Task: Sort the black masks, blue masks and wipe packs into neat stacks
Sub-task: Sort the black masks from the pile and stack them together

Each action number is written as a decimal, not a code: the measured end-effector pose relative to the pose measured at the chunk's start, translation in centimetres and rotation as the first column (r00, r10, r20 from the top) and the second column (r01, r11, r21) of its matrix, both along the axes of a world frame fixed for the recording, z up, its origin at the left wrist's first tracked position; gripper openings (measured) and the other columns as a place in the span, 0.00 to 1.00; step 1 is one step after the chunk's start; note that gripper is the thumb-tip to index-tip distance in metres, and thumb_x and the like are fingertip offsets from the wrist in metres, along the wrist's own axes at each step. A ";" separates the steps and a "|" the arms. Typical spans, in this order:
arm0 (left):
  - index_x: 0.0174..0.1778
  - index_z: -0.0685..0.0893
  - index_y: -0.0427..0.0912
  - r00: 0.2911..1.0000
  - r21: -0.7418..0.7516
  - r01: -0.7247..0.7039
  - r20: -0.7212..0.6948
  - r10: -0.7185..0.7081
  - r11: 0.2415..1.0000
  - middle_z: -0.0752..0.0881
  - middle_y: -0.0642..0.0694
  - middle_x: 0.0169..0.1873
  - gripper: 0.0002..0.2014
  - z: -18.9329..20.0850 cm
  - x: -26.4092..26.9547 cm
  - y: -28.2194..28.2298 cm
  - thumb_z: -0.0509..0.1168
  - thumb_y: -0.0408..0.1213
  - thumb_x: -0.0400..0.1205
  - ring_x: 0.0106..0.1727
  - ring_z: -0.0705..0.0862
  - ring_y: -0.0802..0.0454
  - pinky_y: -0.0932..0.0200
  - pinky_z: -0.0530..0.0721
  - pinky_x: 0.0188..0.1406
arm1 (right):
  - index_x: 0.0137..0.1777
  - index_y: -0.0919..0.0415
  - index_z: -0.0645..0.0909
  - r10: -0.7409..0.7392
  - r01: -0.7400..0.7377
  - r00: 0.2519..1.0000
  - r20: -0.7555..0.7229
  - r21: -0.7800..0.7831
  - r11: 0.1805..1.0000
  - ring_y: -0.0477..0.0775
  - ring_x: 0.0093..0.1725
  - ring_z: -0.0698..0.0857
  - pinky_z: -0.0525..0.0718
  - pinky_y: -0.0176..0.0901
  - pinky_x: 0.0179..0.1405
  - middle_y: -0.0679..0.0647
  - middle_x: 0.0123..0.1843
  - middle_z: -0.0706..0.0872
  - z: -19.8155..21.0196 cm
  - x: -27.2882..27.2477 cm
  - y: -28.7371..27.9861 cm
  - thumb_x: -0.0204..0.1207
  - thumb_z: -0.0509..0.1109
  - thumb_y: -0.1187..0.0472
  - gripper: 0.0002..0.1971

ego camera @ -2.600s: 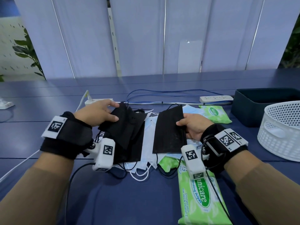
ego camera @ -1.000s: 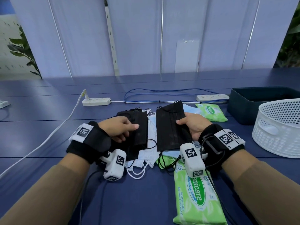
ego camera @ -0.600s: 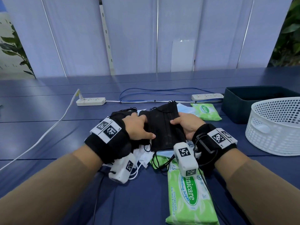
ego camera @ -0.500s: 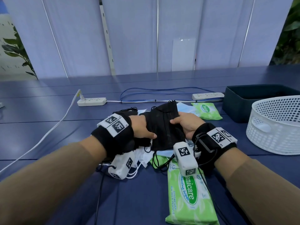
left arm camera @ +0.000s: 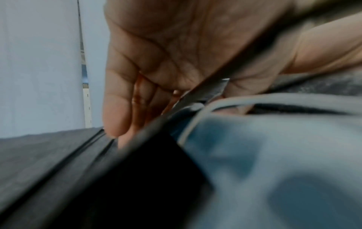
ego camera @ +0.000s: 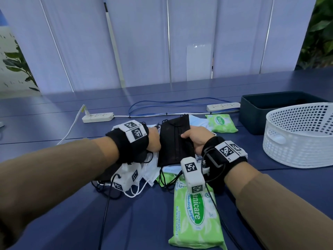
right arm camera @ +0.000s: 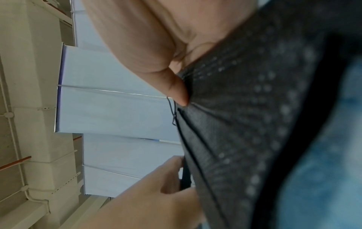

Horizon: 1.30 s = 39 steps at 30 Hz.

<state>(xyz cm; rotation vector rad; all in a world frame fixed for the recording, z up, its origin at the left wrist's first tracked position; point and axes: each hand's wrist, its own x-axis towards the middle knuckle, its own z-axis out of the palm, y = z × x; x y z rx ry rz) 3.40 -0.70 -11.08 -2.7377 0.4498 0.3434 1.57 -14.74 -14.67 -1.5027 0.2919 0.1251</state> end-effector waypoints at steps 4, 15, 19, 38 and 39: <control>0.69 0.74 0.33 0.990 -0.015 -0.013 0.138 0.015 1.000 0.80 0.39 0.66 0.18 1.8 1.1 0.7 0.57 0.35 0.84 0.67 0.79 0.43 0.58 0.75 0.59 | 0.42 0.60 0.78 0.038 -0.038 0.999 -0.022 0.029 0.999 0.61 0.52 0.82 0.79 0.63 0.65 0.63 0.50 0.82 -0.4 0.4 -0.8 0.74 0.63 0.75 0.09; 0.70 0.75 0.42 0.965 -0.956 -0.251 -0.259 -0.036 0.149 0.89 0.41 0.43 0.18 7.5 1.7 5.3 0.60 0.27 0.83 0.35 0.88 0.49 0.60 0.87 0.34 | 0.59 0.75 0.75 -0.087 0.109 0.994 -0.069 0.419 0.901 0.58 0.52 0.89 0.83 0.48 0.45 0.69 0.48 0.87 4.9 -0.3 -3.3 0.86 0.45 0.71 0.17; 0.75 0.68 0.47 0.884 -0.885 -0.361 -0.223 -0.411 -0.295 0.90 0.42 0.47 0.32 8.1 0.0 3.9 0.61 0.20 0.75 0.40 0.90 0.50 0.57 0.88 0.37 | 0.55 0.69 0.77 -0.005 0.046 0.996 -0.089 0.461 0.886 0.66 0.66 0.79 0.73 0.60 0.64 0.67 0.58 0.83 4.6 -0.8 -2.1 0.85 0.48 0.69 0.15; 0.67 0.78 0.41 0.975 -0.984 -0.155 -0.137 -0.175 -0.092 0.85 0.42 0.53 0.22 0.9 -0.3 1.5 0.56 0.17 0.81 0.47 0.85 0.53 0.67 0.86 0.45 | 0.62 0.66 0.80 0.033 -0.078 0.996 0.087 0.601 0.796 0.61 0.38 0.90 0.89 0.55 0.34 0.64 0.44 0.90 4.0 -1.6 -0.3 0.85 0.55 0.58 0.17; 0.64 0.80 0.41 0.973 -0.985 -0.151 -0.133 -0.191 -0.083 0.86 0.42 0.50 0.20 0.9 -0.4 1.5 0.57 0.18 0.81 0.44 0.85 0.54 0.68 0.85 0.43 | 0.64 0.68 0.79 0.008 -0.056 0.996 0.089 0.561 0.826 0.61 0.37 0.89 0.89 0.53 0.33 0.64 0.43 0.89 3.9 -1.5 -0.2 0.83 0.55 0.67 0.15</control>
